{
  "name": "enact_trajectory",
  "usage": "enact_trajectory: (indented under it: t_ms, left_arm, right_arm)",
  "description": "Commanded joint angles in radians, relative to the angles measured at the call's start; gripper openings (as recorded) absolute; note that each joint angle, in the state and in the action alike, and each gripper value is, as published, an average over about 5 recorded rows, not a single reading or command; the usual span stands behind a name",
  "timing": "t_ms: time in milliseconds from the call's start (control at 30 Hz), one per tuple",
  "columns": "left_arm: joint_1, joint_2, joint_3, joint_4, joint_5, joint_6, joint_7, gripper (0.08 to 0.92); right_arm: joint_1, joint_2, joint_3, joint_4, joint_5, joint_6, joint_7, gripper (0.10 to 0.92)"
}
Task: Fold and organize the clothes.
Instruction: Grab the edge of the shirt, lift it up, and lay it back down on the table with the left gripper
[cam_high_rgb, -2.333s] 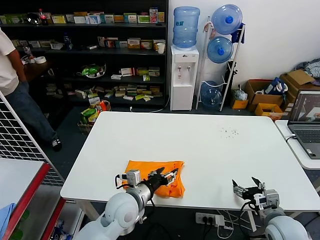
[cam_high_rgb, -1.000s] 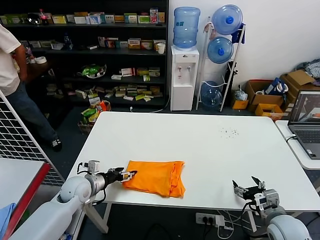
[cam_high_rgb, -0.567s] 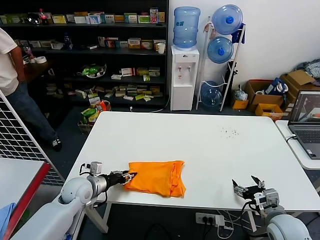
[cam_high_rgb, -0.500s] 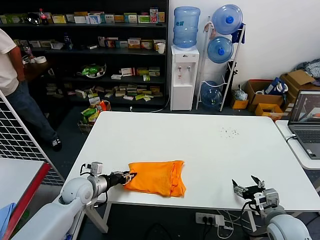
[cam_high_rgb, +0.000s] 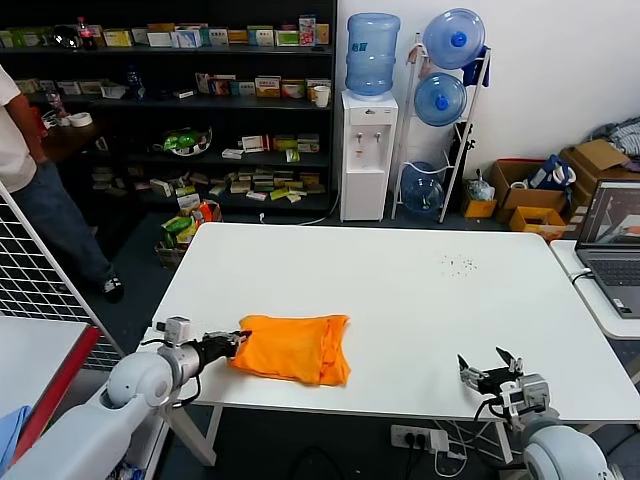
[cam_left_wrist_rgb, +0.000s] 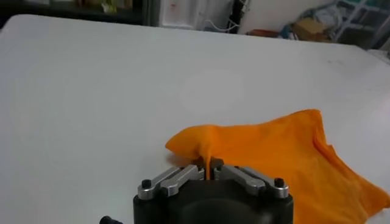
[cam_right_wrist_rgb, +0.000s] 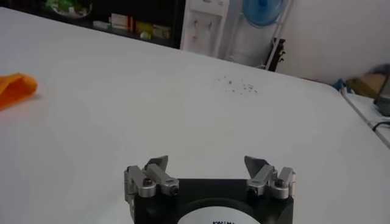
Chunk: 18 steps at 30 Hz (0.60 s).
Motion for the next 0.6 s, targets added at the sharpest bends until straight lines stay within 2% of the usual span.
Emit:
enact_trajectory:
  t_ms: [33,300,600]
  left_arm:
    - [0.002,0.196,-0.046,0.048,0.181,-0.041,-0.035,0.13]
    - [-0.013,0.334,-0.056,0.146,0.437,-0.048,-0.017,0.13]
    - [-0.014,0.449,-0.078,0.212,0.617,-0.105,-0.01,0.13]
  right_arm:
    - [0.044,-0.001,-0.06,0.0,0.0,-0.003,0.01,0.823]
    - [0.097,0.007,-0.124,-0.014,-0.011,-0.006,0.009,0.823]
    - [0.138,0.05,-0.194,-0.038,-0.041,0.012,0.005,0.823]
